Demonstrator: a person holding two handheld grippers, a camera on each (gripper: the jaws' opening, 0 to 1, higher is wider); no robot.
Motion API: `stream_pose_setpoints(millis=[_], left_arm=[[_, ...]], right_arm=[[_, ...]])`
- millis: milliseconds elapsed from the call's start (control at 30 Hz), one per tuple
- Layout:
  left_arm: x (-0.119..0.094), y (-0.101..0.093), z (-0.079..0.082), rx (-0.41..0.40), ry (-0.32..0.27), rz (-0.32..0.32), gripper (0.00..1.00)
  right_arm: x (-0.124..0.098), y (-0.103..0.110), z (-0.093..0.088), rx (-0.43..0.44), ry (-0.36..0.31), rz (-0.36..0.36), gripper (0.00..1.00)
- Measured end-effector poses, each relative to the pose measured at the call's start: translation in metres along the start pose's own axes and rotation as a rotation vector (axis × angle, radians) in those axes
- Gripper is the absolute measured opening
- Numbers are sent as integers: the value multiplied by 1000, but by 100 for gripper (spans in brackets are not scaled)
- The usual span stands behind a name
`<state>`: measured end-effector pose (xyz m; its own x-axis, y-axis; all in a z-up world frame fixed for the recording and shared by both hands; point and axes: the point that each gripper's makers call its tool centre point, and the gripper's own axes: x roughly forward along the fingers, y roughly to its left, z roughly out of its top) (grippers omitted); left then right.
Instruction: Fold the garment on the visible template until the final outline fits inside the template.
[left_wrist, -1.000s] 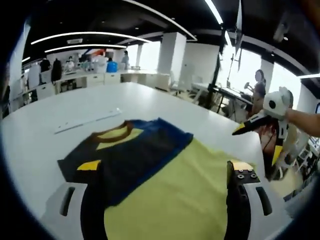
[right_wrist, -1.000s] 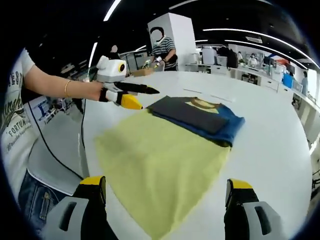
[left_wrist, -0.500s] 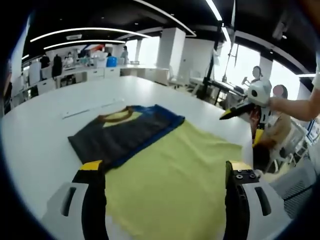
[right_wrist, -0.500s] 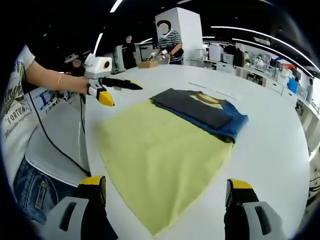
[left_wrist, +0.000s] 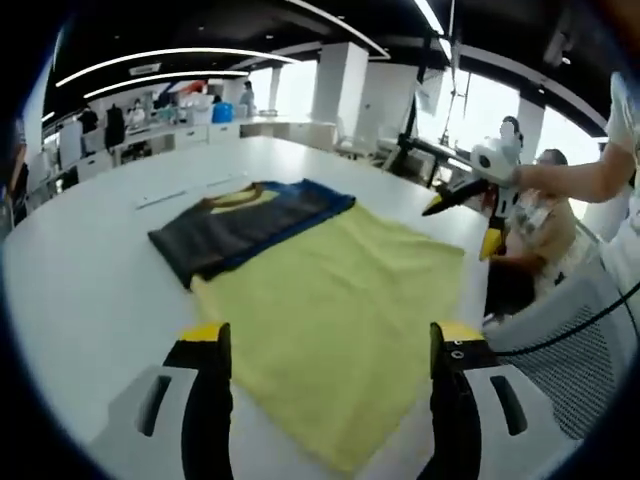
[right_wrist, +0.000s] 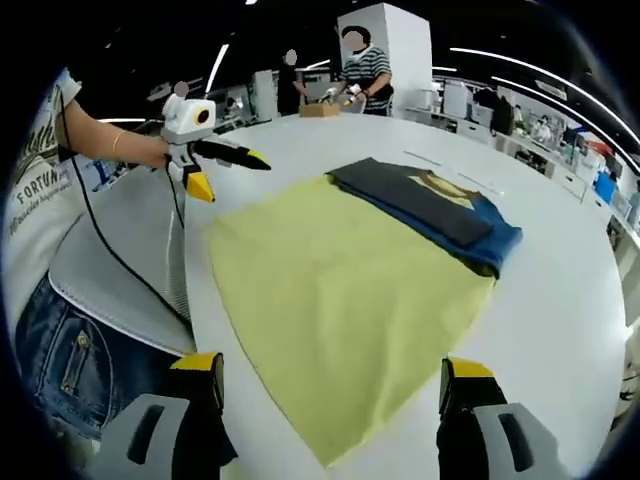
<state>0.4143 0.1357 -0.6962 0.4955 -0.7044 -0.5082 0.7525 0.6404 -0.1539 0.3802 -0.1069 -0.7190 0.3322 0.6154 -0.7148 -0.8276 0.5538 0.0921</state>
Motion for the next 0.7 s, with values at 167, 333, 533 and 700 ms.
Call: stream_pose_setpoints(millis=[167, 333, 533, 700], left_arm=[[-4, -7, -21, 65, 62, -24, 66], [-7, -15, -36, 130, 117, -65, 59], [-10, -23, -49, 195, 165, -93, 49], [-15, -22, -61, 239, 217, -101, 41]], right_arm=[[1, 6, -7, -33, 19, 14, 71], [2, 8, -13, -42, 27, 15, 66], [4, 7, -25, -62, 67, 10, 56], [4, 9, -33, -91, 104, 16, 49]])
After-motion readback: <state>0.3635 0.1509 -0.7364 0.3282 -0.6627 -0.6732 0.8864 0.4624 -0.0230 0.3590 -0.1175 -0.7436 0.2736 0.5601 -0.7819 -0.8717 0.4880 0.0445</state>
